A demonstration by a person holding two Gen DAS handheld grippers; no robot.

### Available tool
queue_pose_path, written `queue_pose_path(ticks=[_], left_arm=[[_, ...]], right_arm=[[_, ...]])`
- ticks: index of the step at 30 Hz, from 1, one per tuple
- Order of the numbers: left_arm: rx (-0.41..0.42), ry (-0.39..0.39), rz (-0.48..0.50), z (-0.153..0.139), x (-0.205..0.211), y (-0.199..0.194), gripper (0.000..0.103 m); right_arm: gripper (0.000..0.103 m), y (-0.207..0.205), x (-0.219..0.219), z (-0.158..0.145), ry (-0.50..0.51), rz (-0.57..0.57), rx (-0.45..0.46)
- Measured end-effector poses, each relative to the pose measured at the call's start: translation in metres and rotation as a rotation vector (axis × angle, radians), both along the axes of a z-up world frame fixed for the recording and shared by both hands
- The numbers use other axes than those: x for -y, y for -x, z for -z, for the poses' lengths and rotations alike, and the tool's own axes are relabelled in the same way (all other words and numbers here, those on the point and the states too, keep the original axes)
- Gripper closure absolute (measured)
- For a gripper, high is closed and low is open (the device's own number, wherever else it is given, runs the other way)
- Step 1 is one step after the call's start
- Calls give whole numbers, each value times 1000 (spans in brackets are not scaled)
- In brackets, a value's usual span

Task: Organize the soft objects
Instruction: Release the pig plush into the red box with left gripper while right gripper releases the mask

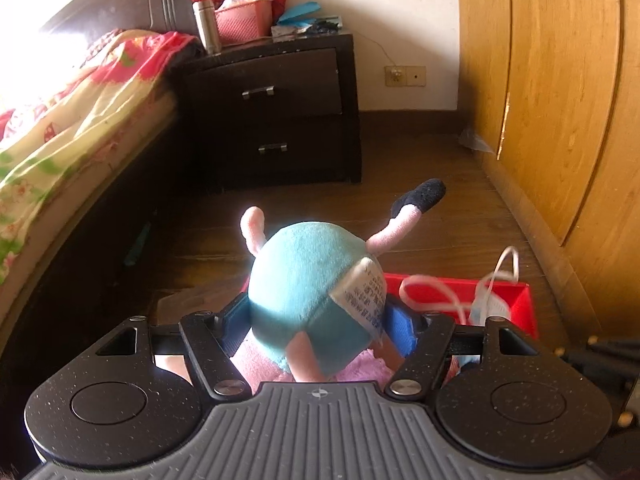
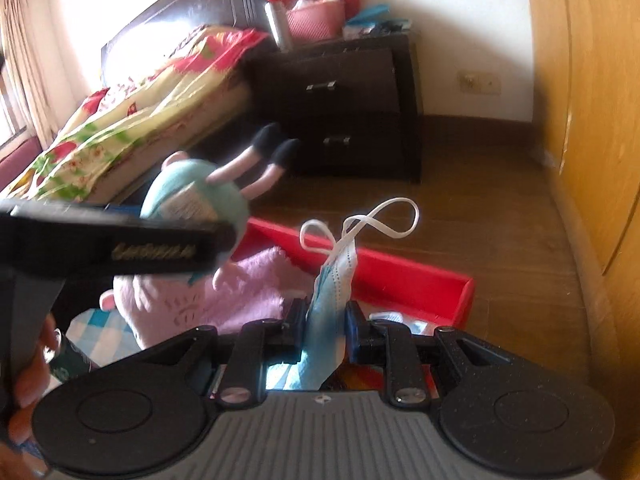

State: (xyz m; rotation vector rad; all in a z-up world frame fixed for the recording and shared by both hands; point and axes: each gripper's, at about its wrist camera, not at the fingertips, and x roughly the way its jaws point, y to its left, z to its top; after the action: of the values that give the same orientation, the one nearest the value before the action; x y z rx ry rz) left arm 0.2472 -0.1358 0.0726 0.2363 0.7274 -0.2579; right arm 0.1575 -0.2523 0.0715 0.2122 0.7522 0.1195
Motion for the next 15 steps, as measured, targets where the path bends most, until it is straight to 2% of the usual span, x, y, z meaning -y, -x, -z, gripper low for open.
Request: queue_pose_path(ticks=[2, 3, 7, 9, 11, 15], left_arm=[[-3, -3, -7, 2, -2, -5, 32], [-1, -5, -11, 3, -3, -6, 32], [18, -24, -12, 2, -3, -11, 33], [30, -38, -7, 0, 0, -12, 28], [46, -32, 1, -2, 1, -12, 24], [47, -33, 0, -4, 2, -12, 24]], right_arm=[[100, -3, -1, 7, -6, -6, -6], [94, -4, -3, 10, 0, -10, -8], [87, -5, -7, 11, 23, -9, 2], [70, -6, -7, 10, 27, 1, -1], [69, -6, -4, 10, 24, 17, 3], [69, -6, -2, 10, 35, 39, 14]])
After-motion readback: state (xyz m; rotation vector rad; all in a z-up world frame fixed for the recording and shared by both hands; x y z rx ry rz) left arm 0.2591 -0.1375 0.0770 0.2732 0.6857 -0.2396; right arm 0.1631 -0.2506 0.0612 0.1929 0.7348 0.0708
